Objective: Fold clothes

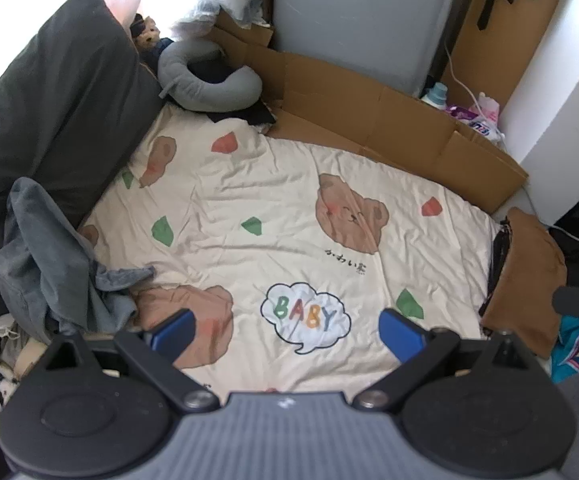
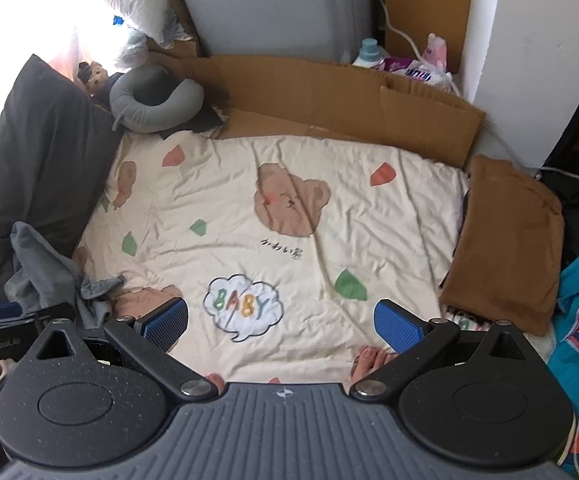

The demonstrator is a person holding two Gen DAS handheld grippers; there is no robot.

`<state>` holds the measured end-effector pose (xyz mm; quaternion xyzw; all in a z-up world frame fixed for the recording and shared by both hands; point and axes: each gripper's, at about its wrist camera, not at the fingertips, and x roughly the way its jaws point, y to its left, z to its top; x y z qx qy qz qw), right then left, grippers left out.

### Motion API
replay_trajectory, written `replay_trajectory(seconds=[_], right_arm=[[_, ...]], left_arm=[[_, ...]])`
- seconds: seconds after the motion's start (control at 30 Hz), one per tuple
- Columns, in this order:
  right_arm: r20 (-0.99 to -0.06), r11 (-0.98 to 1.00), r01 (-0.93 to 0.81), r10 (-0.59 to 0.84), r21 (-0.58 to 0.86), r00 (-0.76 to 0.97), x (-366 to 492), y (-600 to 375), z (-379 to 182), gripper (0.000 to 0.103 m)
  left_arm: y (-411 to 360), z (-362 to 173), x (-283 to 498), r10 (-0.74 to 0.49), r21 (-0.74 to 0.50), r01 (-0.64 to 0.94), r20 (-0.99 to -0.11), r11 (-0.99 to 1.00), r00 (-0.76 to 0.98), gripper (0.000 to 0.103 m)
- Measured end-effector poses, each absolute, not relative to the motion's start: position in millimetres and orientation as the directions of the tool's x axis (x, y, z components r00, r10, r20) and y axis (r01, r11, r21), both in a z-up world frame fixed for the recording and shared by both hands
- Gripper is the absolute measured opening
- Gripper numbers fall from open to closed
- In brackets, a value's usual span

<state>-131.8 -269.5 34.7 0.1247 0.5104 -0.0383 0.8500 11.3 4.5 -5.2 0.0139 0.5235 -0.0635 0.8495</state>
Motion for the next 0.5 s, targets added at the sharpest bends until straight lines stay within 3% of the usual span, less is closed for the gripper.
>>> replay_trajectory(seconds=[0.5], right_arm=[[-0.845, 0.968, 0.197, 0.027, 0.155, 0.534, -129.9, -274.8, 51.6, 0.102]], left_arm=[[38.5, 14.4, 23.7, -0.067, -0.045, 0.058, -0.873, 0.997, 0.483, 0.099]])
